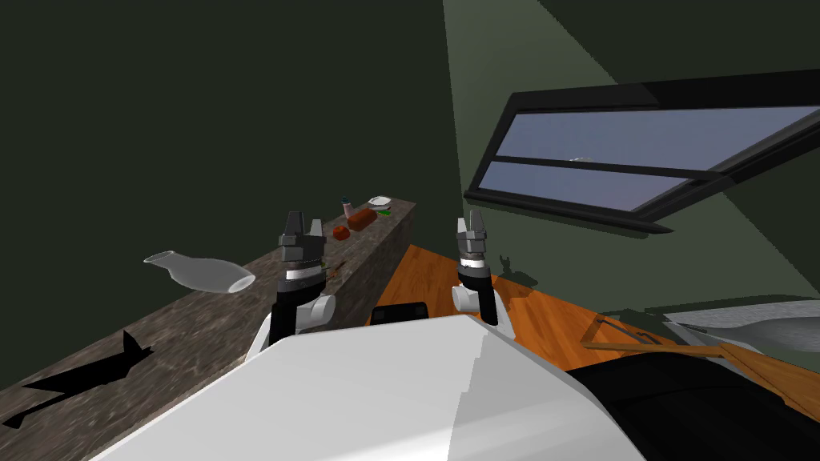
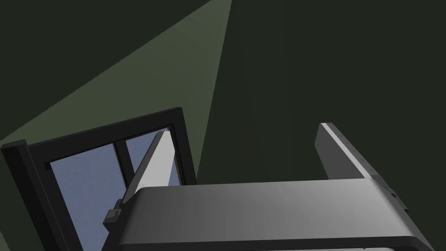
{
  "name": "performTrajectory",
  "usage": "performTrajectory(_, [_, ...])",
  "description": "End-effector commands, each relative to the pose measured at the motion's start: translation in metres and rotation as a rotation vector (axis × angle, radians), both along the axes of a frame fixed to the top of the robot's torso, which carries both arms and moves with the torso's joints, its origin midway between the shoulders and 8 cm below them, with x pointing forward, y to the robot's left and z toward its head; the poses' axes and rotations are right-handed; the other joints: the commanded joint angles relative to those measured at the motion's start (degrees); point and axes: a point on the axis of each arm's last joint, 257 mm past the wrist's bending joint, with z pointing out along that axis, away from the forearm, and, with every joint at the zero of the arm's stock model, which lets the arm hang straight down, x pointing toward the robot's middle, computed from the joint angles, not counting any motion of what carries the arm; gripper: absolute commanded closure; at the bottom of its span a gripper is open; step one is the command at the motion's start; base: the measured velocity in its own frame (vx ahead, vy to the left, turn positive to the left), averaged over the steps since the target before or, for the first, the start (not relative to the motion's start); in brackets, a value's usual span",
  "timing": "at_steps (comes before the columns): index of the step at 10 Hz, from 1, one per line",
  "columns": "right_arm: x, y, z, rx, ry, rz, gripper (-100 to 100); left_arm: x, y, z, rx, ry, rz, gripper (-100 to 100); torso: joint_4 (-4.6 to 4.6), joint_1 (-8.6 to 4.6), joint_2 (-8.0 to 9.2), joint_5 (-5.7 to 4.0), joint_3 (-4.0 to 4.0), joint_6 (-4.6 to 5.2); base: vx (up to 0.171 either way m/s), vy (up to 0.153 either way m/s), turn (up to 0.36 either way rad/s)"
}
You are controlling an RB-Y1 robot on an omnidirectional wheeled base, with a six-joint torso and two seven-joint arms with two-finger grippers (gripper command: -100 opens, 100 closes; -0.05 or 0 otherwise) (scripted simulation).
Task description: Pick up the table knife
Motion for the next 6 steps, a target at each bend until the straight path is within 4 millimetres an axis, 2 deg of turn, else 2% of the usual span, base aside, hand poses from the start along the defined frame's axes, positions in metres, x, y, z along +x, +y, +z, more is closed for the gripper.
performTrajectory(1, [0.000,0.000,0.000,0.000,0.000,0.000,0,0.006,-0.001,-0.005,0.009,0.020,-0.019,-100,0.00,0.00,0.00,0.00,0.00,0.00,-0.001,-0.010,0.004])
performTrajectory(6, [0.000,0.000,0.000,0.000,0.000,0.000,0,0.052,0.000,-0.037,-0.019,0.146,-0.103,-100,-0.01,-0.16,-0.02,-0.03,-0.01,0.01,-0.003,-0.044,0.009])
